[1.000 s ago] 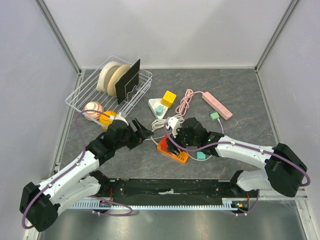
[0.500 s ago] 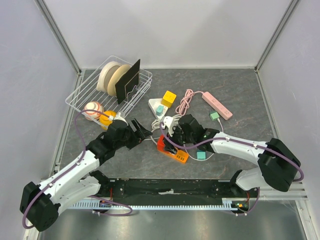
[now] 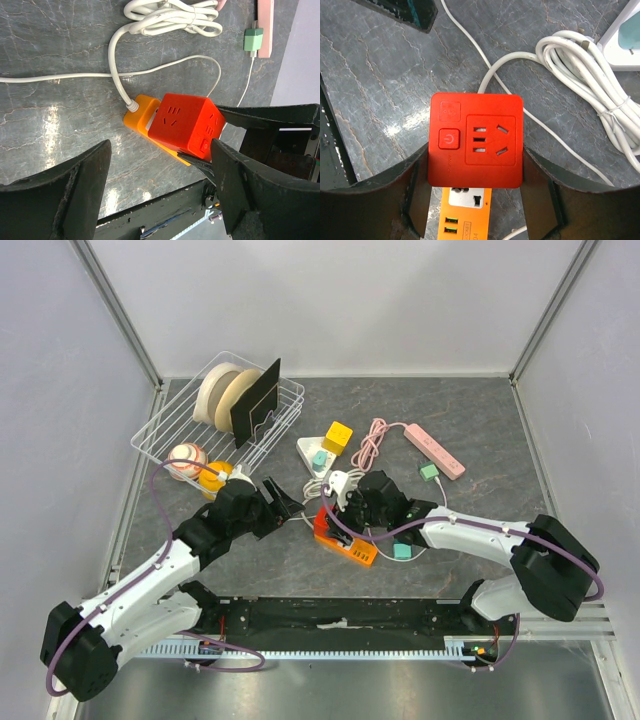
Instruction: Insert the plug
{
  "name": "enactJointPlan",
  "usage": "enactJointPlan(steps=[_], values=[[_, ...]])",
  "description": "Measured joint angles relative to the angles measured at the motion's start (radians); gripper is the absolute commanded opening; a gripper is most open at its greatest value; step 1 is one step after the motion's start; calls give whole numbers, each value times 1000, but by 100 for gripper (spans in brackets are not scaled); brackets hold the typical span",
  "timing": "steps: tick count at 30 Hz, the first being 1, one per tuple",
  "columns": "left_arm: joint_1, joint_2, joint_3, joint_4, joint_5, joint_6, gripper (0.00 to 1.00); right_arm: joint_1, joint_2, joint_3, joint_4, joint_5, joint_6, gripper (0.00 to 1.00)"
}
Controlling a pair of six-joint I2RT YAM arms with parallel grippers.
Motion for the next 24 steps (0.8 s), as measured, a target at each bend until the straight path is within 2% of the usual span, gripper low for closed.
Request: enactJointPlan(steps=[12,24], values=[[0,4,0,1,3,0,84,0,-4,-40,32,21,46,0],[0,115,-10,44,86,0,82,22,-4,-36,18,63,65,0]])
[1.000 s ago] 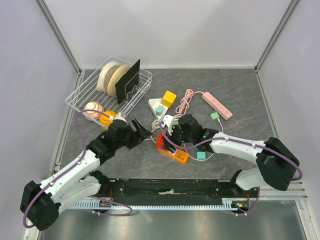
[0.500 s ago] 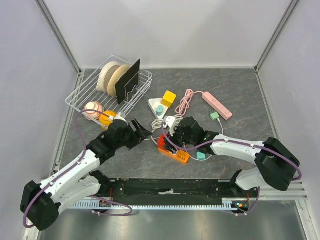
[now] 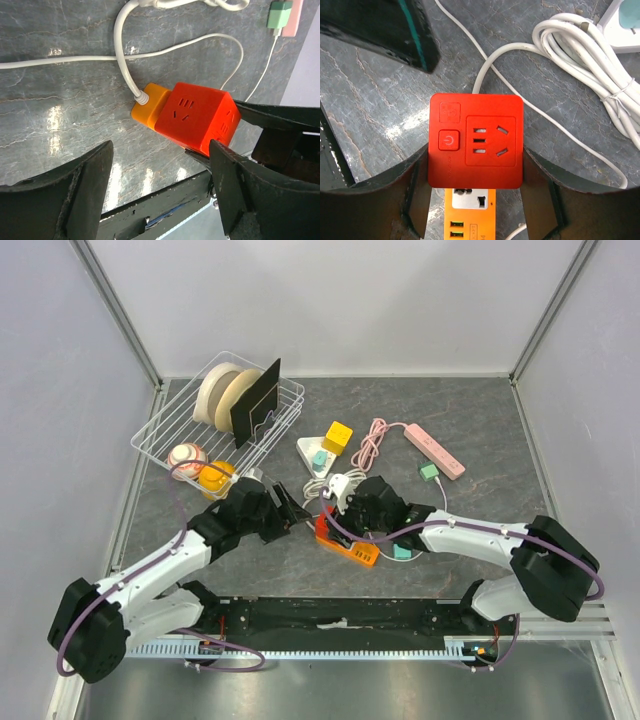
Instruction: Insert the plug
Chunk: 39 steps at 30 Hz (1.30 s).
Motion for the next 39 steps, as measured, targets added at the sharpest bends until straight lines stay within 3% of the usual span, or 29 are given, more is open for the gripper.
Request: enactJointPlan(steps=[21,32,39], values=[[1,-21,-124,106,40,-48,72,129,145,140,-58,134,-34,0],[8,-90,-182,144,9,-90,68,141,195,143,12,144,21,0],[7,-180,-206,87,-10,-119,69,142,191,92,121,140,57,0]])
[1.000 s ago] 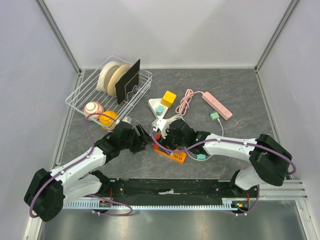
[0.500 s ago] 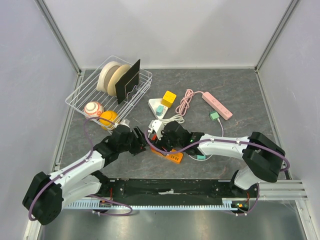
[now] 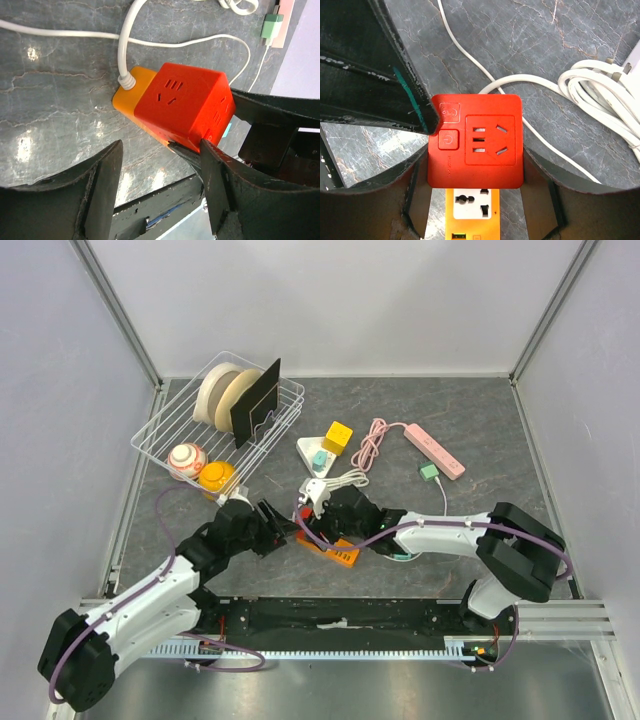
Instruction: Insert the plug
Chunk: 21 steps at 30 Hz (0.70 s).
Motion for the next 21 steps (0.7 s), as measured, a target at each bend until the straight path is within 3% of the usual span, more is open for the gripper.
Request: enactJointPlan(steps=[2,3,5,6,9,15,21], values=[[-4,-19,0,-23,0,-2,68,0,-3,-9,18,0,7,12],[-5,-27,-1,-33,0,-3,69,1,-8,-11,24,2,11,29],[-5,-38,0,-49,2,-3,68,6,-16,-18,30,8,18,46],[-5,-40,0,-53,5,-3,69,10,-22,-23,31,10,21,59],[-10,-42,0,-60,23,-2,69,22,-48,-31,-1,18,37,75],[-13,-42,11,-92,26,1,69,47,-97,-31,-210,8,87,93],[-13,-42,18,-108,27,5,69,52,-163,-5,-338,-3,127,95]])
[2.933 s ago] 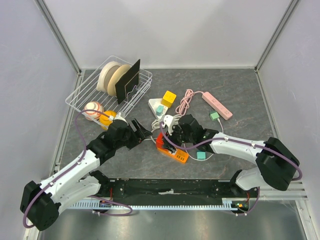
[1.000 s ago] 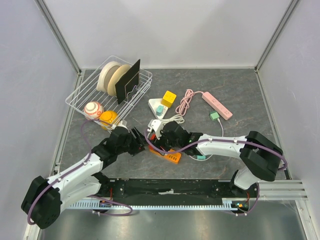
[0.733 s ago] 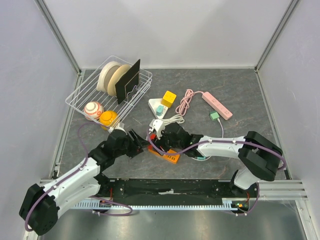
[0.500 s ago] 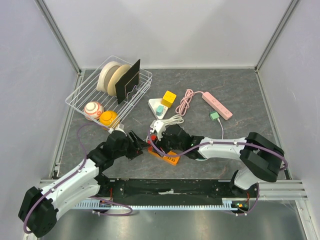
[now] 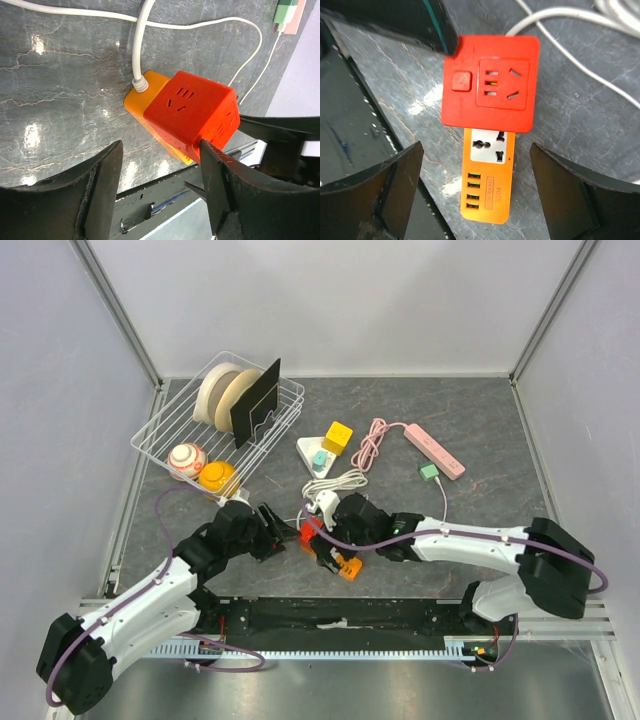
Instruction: Insert the plug
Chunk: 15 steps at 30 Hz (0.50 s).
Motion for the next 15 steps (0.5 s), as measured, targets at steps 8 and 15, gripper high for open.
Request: enactJointPlan(steps=[8,15], values=[[0,13,42,-15,2,20,69,-43,-130,58,-21,52,112,87],[0,76,96,-8,4,50,67,-97,-63,68,-9,51,158,77]])
